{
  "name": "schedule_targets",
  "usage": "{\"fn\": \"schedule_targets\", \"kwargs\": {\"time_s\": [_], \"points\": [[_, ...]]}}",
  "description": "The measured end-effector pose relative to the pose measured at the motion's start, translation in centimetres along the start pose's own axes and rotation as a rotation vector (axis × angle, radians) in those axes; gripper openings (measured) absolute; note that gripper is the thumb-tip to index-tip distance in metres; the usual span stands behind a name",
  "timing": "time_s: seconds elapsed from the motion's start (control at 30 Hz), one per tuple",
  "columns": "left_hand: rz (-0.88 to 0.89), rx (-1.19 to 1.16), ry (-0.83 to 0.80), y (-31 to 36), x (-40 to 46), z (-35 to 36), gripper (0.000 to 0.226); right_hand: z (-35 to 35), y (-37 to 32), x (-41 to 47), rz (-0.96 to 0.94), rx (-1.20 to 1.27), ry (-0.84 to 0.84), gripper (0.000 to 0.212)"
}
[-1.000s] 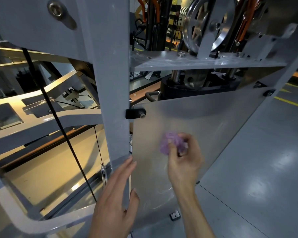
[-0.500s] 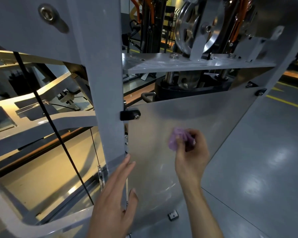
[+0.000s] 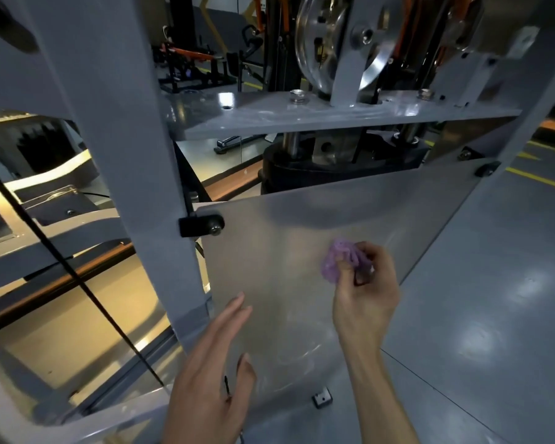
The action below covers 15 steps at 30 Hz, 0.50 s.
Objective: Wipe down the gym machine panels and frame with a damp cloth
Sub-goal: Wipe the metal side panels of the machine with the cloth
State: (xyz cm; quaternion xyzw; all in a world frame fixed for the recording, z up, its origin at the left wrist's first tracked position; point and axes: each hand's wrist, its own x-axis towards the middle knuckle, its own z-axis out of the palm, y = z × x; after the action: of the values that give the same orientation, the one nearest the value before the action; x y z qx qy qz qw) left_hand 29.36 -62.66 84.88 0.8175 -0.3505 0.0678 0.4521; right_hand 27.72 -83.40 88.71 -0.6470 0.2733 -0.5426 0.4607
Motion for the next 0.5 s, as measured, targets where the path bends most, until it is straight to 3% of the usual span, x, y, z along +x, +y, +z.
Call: {"fn": "schedule_targets", "kwargs": {"time_s": [0.1, 0.23, 0.4, 0.5], "points": [[0.009, -0.013, 0.003, 0.7, 0.5, 1.0, 0.062, 1.0, 0.4, -1.8, -0.072, -0.093, -0.093, 0.04], [0.011, -0.048, -0.01, 1.6, 1.4, 2.1, 0.059, 1.1, 1.5, -2.3, -0.177, -0.118, -0.234, 0.024], [-0.008, -0.035, 0.03, 2.5, 2.0, 3.1, 0.055, -1.9, 3.5, 3.1, -0.081, -0.083, 0.001, 0.026], [0.004, -0.035, 0.032, 3.1, 2.3, 3.8, 0.054, -1.6, 3.7, 2.3, -0.153, -0.137, -0.031, 0.019]]}}
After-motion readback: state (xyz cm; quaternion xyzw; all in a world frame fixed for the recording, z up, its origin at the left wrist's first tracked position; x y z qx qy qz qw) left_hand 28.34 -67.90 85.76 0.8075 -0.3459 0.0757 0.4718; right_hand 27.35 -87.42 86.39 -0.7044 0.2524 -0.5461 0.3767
